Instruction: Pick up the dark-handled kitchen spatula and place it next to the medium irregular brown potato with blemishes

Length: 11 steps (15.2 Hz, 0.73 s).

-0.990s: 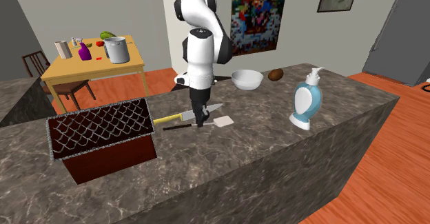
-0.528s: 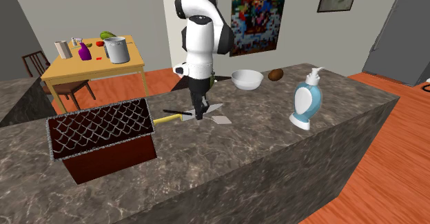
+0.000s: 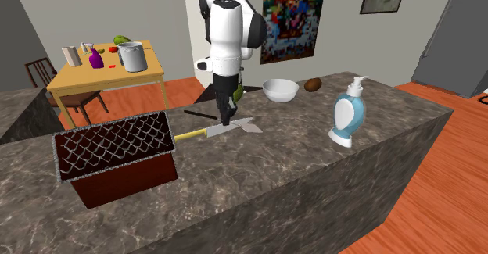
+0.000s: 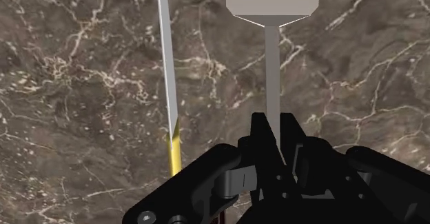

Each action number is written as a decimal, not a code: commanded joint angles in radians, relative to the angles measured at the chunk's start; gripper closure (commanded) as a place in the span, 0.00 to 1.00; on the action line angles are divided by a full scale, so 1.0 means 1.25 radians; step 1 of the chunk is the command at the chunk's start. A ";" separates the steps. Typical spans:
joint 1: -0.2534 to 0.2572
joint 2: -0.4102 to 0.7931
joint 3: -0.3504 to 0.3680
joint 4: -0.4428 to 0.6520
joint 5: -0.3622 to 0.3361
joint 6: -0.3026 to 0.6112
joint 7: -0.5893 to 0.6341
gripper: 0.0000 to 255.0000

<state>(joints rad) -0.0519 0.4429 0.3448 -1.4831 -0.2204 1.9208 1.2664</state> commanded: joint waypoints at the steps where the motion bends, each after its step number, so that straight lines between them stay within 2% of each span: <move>1: 0.001 -0.003 0.001 0.017 0.002 -0.020 -0.002 1.00; 9: 0.006 -0.010 0.004 0.089 0.008 -0.097 -0.011 1.00; 11: 0.014 -0.052 0.015 0.025 0.016 -0.077 0.015 1.00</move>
<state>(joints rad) -0.0369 0.4016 0.3581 -1.4183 -0.2057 1.8156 1.2735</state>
